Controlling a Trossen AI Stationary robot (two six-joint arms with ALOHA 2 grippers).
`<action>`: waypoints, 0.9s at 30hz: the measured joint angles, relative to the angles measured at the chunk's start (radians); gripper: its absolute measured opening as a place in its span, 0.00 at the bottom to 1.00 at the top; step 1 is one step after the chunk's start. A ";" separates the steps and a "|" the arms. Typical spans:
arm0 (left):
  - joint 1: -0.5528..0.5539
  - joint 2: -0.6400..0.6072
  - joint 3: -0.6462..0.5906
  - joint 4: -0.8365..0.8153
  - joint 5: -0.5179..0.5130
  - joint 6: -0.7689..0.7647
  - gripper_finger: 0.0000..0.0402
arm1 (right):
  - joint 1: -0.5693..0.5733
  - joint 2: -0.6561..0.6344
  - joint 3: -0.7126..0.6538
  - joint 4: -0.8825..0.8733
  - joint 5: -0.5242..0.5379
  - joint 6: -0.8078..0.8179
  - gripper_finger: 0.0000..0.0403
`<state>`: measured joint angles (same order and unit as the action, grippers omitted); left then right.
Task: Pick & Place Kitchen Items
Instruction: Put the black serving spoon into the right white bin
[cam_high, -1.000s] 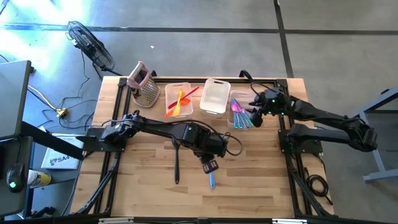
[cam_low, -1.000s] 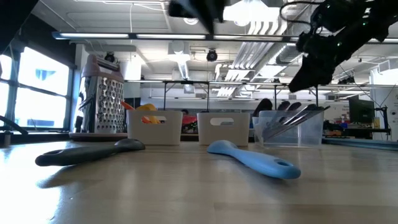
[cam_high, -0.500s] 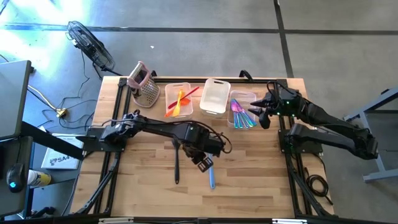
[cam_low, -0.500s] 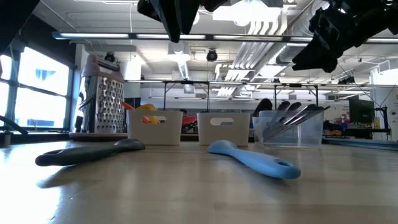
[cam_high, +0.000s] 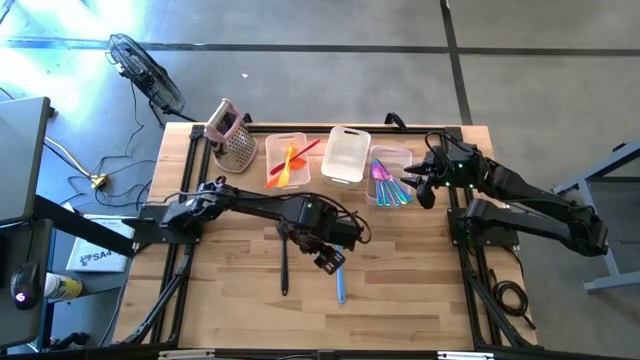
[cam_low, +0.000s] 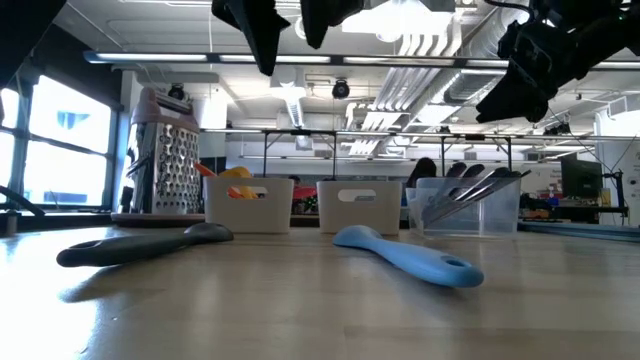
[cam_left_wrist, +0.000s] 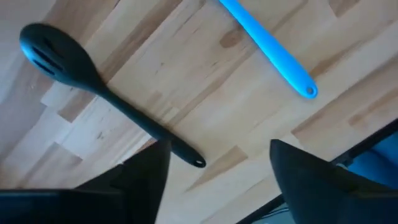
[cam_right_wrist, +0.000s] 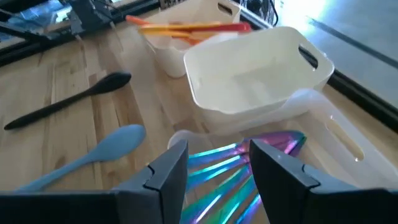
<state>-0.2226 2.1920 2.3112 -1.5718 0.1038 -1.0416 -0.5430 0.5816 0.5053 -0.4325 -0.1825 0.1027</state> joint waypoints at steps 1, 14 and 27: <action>-0.001 0.005 0.001 0.000 0.005 -0.021 0.69 | 0.000 0.000 0.000 -0.011 0.000 -0.001 0.41; -0.159 0.046 0.002 0.000 -0.064 -0.275 0.78 | 0.000 0.000 0.000 -0.045 -0.004 -0.001 0.41; -0.268 0.050 -0.160 0.073 -0.021 -0.586 0.75 | 0.000 0.000 0.000 -0.044 -0.037 -0.002 0.41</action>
<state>-0.4910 2.2421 2.1511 -1.4989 0.0824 -1.6281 -0.5432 0.5816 0.5056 -0.4761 -0.2194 0.1009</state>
